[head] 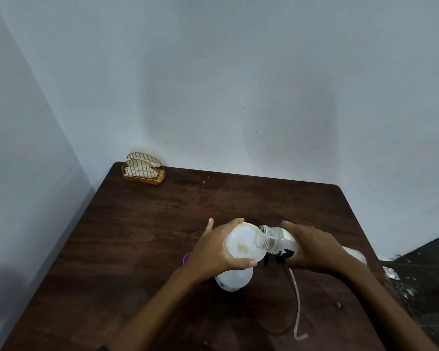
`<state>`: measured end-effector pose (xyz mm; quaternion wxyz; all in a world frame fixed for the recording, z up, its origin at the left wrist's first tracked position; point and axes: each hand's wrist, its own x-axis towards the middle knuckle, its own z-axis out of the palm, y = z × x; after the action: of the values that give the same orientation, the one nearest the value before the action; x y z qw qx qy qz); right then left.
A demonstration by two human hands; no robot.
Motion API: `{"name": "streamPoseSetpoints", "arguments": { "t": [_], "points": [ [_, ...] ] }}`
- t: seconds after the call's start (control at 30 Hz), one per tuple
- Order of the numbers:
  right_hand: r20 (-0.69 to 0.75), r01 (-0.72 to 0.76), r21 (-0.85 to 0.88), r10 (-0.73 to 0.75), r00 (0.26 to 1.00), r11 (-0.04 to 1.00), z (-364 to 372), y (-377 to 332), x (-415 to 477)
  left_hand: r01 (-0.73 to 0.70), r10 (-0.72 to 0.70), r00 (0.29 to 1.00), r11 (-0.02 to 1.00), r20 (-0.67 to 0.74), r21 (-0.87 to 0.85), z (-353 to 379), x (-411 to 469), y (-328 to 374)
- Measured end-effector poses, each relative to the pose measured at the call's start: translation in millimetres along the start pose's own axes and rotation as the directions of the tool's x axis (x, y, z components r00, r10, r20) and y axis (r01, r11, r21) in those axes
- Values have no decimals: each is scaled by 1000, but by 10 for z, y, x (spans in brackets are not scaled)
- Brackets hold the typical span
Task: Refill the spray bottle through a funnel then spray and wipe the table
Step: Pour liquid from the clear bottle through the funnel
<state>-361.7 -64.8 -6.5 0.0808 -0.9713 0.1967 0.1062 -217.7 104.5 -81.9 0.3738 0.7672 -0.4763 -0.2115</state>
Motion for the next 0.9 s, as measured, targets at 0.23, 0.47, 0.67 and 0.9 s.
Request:
{"name": "streamPoseSetpoints", "arguments": {
  "t": [0.23,0.47,0.67,0.9],
  "points": [
    [5,3,-7,-2,1000,1000,-12,-12,3,5,-5,1000,1000,-8,4,-2,4,4],
    [5,10,-1,-10,1000,1000,-30,-19,4,-1,1,1000,1000,1,-15,-20,-2,26],
    [16,12,-1,-12,1000,1000,-46,-28,-8,6,-6,1000,1000,-5,-7,-23,-5,43],
    [16,5,-19,-5,1000,1000,-47,-28,-7,6,-6,1000,999,-2,-32,-21,-10,37]
  ]
}}
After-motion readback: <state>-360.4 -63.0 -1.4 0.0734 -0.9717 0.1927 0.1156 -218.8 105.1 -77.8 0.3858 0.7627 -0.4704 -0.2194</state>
